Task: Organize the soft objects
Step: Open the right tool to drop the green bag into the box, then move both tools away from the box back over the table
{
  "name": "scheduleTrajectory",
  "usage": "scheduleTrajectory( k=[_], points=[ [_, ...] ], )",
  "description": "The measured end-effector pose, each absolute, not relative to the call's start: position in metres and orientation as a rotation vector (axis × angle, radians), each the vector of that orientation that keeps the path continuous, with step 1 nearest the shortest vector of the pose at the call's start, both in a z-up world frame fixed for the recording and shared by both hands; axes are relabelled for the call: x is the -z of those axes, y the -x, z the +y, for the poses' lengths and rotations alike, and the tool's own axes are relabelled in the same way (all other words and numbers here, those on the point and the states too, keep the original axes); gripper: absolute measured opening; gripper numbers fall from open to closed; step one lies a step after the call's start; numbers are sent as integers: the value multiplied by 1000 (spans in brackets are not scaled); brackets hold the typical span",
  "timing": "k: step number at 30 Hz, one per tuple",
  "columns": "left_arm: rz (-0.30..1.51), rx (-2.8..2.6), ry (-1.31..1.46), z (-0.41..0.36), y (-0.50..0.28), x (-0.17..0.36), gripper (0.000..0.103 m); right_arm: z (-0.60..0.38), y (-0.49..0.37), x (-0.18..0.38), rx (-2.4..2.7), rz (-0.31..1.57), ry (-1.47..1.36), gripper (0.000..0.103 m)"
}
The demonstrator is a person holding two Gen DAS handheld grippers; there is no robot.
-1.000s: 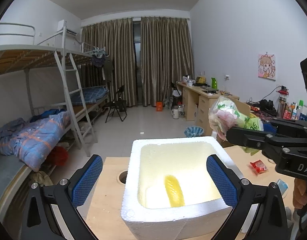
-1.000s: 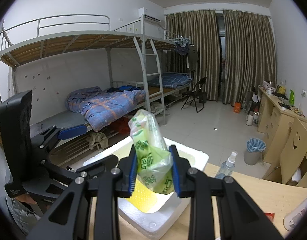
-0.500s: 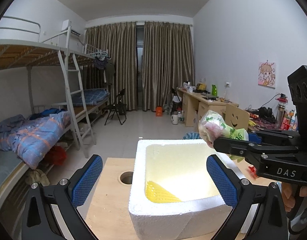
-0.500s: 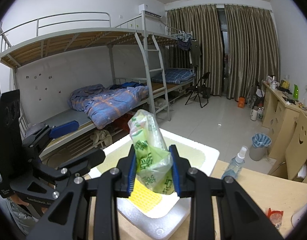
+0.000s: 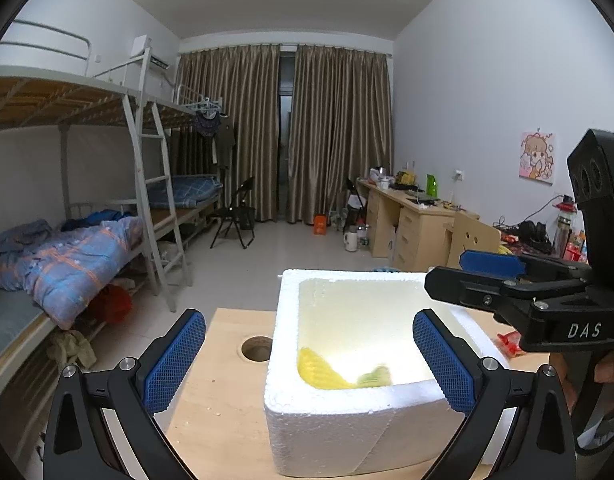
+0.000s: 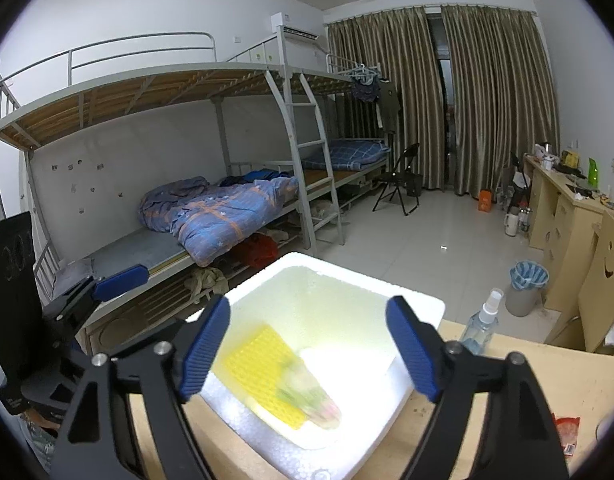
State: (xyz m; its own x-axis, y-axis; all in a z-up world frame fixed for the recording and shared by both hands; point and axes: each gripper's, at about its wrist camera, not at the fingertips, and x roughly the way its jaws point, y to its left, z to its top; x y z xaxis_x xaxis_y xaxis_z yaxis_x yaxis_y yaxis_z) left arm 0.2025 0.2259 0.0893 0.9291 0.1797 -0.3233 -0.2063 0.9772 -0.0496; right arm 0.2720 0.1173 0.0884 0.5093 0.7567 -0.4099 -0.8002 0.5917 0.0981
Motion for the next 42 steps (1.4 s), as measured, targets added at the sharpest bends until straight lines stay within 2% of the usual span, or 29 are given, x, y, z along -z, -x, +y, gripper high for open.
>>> scheduleTrajectory(
  k=[2, 4, 8, 24, 42],
  points=[
    [322, -205, 83, 224, -203, -88, 103, 116, -273, -89, -934, 438, 102, 86],
    [321, -206, 88, 224, -202, -88, 103, 115, -272, -91, -933, 433, 94, 95],
    [318, -212, 85, 223, -201, -89, 103, 111, -268, -93, -928, 415, 90, 101],
    [302, -205, 73, 217, -185, -108, 103, 100, -248, -105, -882, 378, 123, 102],
    [245, -158, 25, 146, -111, -135, 103, 28, -184, -123, -838, 302, 78, 103]
  ],
)
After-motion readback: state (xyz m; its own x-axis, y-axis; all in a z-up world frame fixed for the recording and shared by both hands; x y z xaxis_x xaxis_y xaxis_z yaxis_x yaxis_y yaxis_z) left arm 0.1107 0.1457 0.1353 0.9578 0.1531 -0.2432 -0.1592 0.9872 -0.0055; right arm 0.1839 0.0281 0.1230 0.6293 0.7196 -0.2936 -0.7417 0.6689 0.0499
